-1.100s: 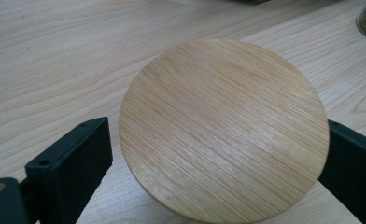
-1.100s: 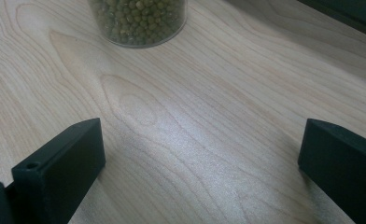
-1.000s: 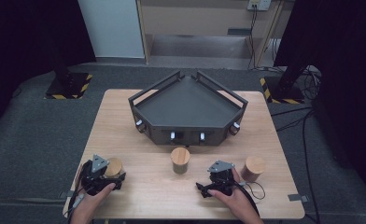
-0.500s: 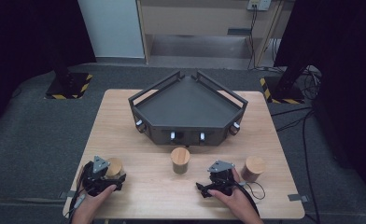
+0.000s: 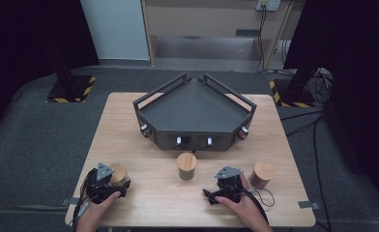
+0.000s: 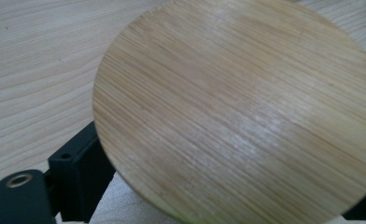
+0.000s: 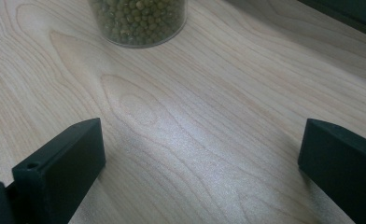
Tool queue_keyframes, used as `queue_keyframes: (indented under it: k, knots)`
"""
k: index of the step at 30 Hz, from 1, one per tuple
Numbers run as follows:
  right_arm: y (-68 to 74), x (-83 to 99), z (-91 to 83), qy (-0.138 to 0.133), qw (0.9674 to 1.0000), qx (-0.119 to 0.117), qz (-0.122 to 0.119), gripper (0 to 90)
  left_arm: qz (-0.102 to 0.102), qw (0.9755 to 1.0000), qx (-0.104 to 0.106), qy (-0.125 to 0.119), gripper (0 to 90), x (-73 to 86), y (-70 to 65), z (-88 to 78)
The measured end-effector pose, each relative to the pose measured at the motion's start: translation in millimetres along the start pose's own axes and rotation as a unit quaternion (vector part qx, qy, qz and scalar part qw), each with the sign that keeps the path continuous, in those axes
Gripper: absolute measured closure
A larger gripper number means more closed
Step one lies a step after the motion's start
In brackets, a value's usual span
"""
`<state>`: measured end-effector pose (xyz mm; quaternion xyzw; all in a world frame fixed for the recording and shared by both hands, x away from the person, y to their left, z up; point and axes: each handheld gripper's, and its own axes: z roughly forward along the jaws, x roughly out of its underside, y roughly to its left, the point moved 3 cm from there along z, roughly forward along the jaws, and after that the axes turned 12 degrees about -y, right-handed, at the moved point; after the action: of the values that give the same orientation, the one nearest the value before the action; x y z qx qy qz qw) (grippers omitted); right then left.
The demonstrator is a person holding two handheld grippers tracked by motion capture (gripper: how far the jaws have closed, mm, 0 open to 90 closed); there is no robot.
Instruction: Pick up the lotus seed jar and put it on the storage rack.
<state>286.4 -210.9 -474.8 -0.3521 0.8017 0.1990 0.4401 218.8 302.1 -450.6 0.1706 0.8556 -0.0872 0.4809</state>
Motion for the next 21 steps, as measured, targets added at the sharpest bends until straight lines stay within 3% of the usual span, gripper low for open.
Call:
queue_keyframes:
  k: [6, 10, 13, 16, 21]
  knots:
    - [0.0, 0.0, 0.0, 0.000, 1.0000, 0.000, 0.000, 0.8, -0.009, 0.9998, 0.012, -0.009, 24.2, 4.6, 3.6, -0.3]
    - [0.1, 0.0, 0.0, 0.000, 1.0000, 0.000, 0.000, 0.9, -0.006, 0.9998, 0.012, -0.012, 24.4, 6.1, 3.4, -0.8]
    - [0.1, 0.0, -0.1, 0.000, 1.0000, 0.000, 0.000, 0.9, 0.012, 0.9998, 0.001, -0.017, 24.4, 5.7, -1.7, -3.9]
    - [0.1, 0.0, -0.1, 0.000, 1.0000, 0.000, 0.000, 0.9, 0.012, 0.9995, 0.001, -0.029, 24.4, 3.9, -2.7, -9.2]
    - [0.1, 0.0, -0.1, 0.000, 1.0000, 0.000, 0.000, 0.9, 0.021, 0.9991, 0.005, -0.037, 24.4, -9.1, -6.6, -18.8]
